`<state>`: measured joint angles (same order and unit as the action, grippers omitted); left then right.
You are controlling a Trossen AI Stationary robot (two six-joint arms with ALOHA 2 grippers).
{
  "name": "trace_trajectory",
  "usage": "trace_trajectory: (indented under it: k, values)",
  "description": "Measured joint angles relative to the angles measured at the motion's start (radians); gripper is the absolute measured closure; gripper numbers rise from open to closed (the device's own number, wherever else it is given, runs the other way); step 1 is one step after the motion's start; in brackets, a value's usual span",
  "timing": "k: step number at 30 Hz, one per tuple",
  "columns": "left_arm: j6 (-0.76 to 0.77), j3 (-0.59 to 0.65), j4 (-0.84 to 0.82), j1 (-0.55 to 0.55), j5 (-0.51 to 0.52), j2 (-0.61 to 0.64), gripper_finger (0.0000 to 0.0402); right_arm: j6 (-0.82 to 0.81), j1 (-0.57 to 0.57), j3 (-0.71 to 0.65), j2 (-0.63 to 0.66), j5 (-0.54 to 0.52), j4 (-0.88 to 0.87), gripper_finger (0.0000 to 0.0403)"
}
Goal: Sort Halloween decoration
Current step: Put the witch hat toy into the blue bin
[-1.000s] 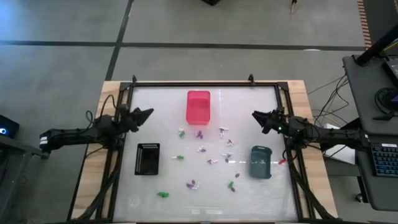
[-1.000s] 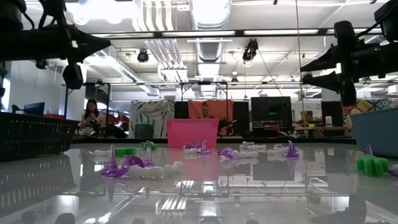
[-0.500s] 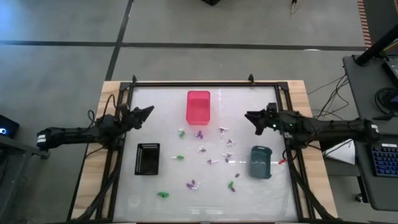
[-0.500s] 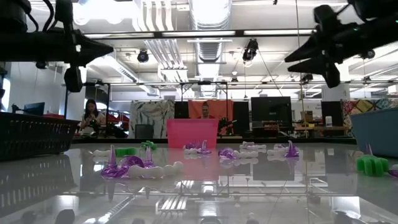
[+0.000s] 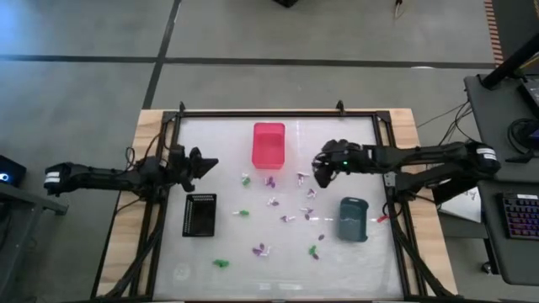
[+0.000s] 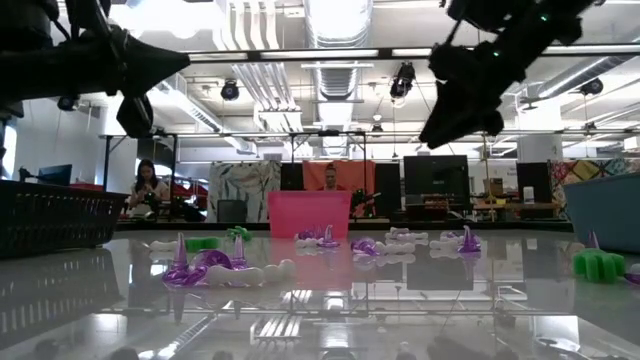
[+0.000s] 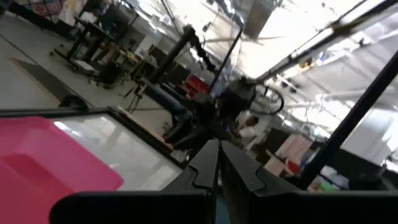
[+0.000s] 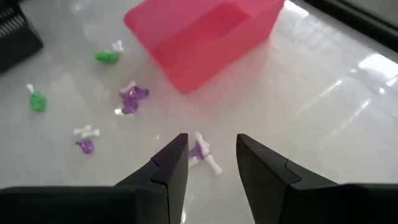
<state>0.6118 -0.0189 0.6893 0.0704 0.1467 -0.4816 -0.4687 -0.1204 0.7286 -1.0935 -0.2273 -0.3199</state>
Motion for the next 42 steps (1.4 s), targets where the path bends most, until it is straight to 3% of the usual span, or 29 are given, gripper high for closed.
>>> trace_trajectory:
  k: [6,12,16,23,30,37,42]
  values:
    - [-0.002,-0.076,-0.110,-0.001,0.000,-0.056,0.0402,0.002,0.000,0.119,-0.144,0.008,-0.120,0.0277]
    - [-0.088,-0.207,-0.336,-0.057,0.000,-0.111,0.0402,0.098,0.006,0.215,-0.270,0.129,-0.151,0.0276]
    - [-0.158,-0.257,-0.363,-0.125,0.003,-0.155,0.0402,0.195,0.024,0.265,-0.340,0.202,-0.150,0.0280]
    - [-0.202,-0.276,-0.363,-0.287,0.192,-0.229,0.0402,0.334,0.114,0.314,-0.438,0.235,-0.152,0.0295]
    - [-0.223,-0.278,-0.286,-0.438,0.415,-0.293,0.0402,0.418,0.209,0.293,-0.525,0.225,0.051,0.0308]
    - [-0.252,-0.278,-0.222,-0.460,0.422,-0.315,0.0402,0.443,0.252,0.279,-0.628,0.124,0.293,0.0308]
    - [-0.260,-0.278,-0.215,-0.460,0.422,-0.312,0.0402,0.443,0.251,0.279,-0.680,0.088,0.363,0.0308]
